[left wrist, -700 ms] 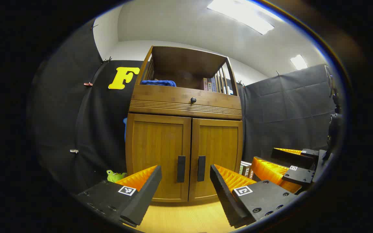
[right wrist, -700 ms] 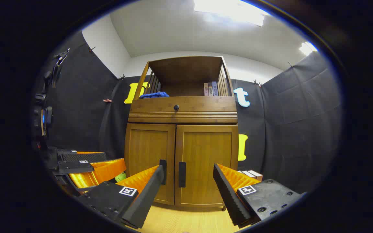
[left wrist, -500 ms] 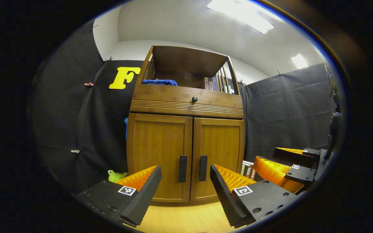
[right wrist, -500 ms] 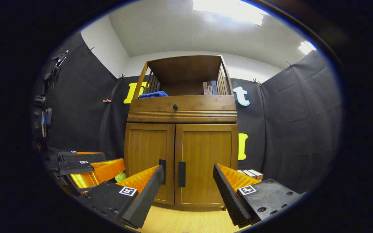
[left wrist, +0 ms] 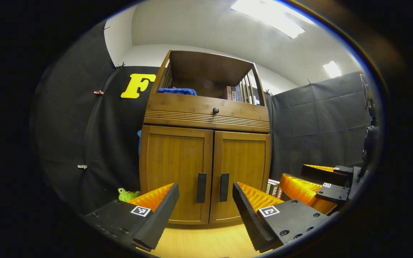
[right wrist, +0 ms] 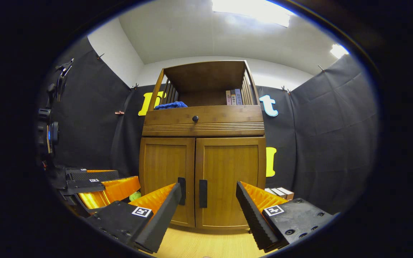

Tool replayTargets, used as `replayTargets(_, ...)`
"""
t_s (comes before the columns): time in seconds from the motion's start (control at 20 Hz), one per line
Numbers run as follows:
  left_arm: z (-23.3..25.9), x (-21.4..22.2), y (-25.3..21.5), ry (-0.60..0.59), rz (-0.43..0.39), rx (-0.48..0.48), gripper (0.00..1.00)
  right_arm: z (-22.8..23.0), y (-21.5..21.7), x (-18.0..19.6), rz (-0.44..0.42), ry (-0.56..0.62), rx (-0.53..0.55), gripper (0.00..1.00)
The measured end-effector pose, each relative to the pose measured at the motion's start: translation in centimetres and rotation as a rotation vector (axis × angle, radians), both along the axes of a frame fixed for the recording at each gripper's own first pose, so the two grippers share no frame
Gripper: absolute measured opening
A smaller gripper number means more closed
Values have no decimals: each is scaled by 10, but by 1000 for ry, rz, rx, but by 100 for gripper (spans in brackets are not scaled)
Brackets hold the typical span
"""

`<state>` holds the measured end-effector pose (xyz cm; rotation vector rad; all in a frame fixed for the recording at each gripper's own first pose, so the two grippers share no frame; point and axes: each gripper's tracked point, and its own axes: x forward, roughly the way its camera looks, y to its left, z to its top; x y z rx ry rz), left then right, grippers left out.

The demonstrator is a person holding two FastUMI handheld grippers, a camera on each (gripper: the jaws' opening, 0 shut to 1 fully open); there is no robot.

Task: Open the right door of the double-door shoe cabinet with the right hand, and open the left door with the left hand.

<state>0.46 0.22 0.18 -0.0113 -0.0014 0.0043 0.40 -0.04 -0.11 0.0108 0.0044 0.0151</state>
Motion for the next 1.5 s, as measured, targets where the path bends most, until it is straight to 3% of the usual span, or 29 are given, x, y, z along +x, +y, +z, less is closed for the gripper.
replayTargets(0.7,-4,-3,12,3,18,2,93,-14,5,20,6,13,-10,97)
replayTargets(1.5,-5,-18,51,8,97,24,93,-70,30,117,23,73,26,97)
